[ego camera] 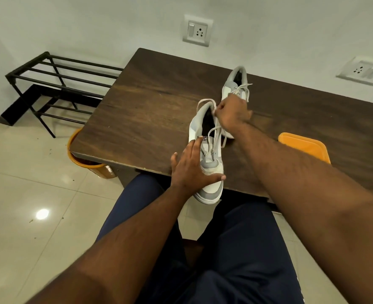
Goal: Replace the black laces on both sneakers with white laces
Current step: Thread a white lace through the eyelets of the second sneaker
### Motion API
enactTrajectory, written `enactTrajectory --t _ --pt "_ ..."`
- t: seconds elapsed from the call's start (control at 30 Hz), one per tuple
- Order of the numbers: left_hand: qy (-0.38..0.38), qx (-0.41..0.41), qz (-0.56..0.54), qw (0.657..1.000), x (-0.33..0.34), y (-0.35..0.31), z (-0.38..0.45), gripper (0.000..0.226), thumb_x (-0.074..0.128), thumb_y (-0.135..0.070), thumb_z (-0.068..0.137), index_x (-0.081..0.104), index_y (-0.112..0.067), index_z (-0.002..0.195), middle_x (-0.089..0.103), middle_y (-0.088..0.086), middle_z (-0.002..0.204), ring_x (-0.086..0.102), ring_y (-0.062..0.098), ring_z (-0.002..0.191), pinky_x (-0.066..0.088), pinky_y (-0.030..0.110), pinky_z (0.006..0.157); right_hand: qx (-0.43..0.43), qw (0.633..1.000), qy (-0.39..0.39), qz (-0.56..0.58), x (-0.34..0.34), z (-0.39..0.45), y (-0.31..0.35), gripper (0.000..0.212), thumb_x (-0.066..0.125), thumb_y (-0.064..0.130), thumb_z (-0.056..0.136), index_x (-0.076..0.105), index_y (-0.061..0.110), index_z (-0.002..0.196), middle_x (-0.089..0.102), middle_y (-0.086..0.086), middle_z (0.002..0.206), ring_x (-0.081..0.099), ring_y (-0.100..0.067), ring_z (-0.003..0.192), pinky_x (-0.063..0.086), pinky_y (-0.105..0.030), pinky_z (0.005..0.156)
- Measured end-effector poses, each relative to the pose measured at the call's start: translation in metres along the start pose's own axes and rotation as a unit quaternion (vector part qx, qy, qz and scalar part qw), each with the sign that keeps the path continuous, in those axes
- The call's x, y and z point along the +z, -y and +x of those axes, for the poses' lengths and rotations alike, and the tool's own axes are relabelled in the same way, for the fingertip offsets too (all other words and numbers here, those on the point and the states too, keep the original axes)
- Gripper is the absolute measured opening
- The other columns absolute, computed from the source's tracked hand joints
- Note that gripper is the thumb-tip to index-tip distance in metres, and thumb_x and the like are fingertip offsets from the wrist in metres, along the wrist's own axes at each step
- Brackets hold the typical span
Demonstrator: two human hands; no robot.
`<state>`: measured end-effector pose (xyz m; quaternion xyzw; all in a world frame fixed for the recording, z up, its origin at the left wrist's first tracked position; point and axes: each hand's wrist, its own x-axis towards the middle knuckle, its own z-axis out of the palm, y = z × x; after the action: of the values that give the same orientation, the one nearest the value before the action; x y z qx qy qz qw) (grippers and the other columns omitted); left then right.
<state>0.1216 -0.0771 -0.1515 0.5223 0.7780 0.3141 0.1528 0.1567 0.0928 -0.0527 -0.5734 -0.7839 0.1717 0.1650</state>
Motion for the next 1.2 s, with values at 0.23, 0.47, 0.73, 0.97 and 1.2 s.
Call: enactTrajectory --t 0.23,0.47,0.73,0.97,1.2 --pt "-0.001 -0.002 0.011 1.000 -0.002 -0.003 0.000 0.126 0.063 -0.085 0.056 0.005 -0.030 0.153 0.018 -0.006 0.160 0.024 0.012 0.145 0.014 0.055 0.116 -0.042 0.977 0.198 0.068 -0.015 -0.007 -0.008 0.029 0.081 0.020 0.074 0.071 0.004 0.096 0.066 -0.004 0.088 0.060 -0.015 0.079 0.049 -0.028 0.072" --pt "0.000 -0.008 0.014 1.000 -0.002 -0.003 -0.001 0.125 0.063 -0.085 0.057 0.006 -0.030 0.153 0.019 -0.005 0.160 0.025 0.014 0.145 0.016 0.055 0.114 -0.088 0.969 0.186 -0.139 -0.005 -0.017 -0.008 0.026 0.078 0.029 0.071 0.073 0.012 0.091 0.069 -0.007 0.093 0.066 -0.025 0.085 0.057 -0.037 0.076" --pt "0.002 -0.011 0.016 1.000 0.000 -0.002 -0.002 0.125 0.063 -0.086 0.055 0.004 -0.032 0.152 0.020 -0.006 0.160 0.027 0.013 0.144 0.018 0.055 0.113 -0.128 0.962 0.141 -0.195 -0.013 -0.012 0.002 0.017 0.067 0.016 0.084 0.068 0.013 0.101 0.067 -0.009 0.106 0.063 -0.030 0.099 0.052 -0.037 0.081" --pt "-0.004 -0.016 0.004 1.000 0.002 -0.001 -0.005 0.122 0.066 -0.081 0.056 0.007 -0.034 0.151 0.023 -0.007 0.158 0.032 0.015 0.142 0.025 0.053 0.110 -0.012 0.994 -0.055 -0.091 -0.083 0.039 -0.003 0.031 0.065 0.016 0.081 0.066 0.017 0.112 0.064 -0.011 0.119 0.061 -0.035 0.110 0.049 -0.038 0.089" --pt "-0.016 -0.027 -0.078 0.996 -0.009 -0.007 0.003 0.102 0.069 -0.074 0.064 0.018 -0.043 0.147 0.028 -0.012 0.152 0.036 0.013 0.136 0.028 0.049 0.105 -0.059 0.991 0.116 -0.017 -0.082 -0.001 -0.016 0.015 0.082 0.021 0.071 0.069 0.018 0.064 0.070 -0.002 0.075 0.068 -0.021 0.078 0.048 -0.030 0.068"
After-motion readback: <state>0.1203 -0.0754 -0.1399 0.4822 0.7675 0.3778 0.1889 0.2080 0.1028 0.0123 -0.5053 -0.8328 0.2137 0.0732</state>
